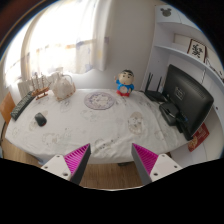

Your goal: Arrange mouse

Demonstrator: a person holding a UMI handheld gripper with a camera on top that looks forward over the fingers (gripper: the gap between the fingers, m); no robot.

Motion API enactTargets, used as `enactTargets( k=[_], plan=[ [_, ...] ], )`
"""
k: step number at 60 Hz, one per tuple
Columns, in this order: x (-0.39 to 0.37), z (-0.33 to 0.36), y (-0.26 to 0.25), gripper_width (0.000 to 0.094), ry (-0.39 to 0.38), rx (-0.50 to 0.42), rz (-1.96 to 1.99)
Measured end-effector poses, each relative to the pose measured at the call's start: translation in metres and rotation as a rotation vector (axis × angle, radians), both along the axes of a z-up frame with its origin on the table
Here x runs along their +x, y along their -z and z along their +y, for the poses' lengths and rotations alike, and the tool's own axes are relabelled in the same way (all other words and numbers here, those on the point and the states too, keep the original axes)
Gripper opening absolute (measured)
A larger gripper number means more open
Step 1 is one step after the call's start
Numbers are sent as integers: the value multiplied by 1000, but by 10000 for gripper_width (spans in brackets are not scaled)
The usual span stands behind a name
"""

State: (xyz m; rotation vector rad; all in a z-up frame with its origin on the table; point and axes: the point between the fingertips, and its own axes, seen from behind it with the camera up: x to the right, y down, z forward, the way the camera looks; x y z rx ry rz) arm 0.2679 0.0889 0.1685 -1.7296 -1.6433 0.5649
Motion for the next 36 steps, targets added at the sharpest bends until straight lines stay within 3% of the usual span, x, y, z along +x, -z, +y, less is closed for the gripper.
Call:
enactTargets(
  k=[11,25,36],
  plan=[
    [-7,-116,9,849,-82,13,-5],
    [-5,-283,23,851,-151,-37,-3],
    [-20,-368,35,848,-161,-72,49]
  ],
)
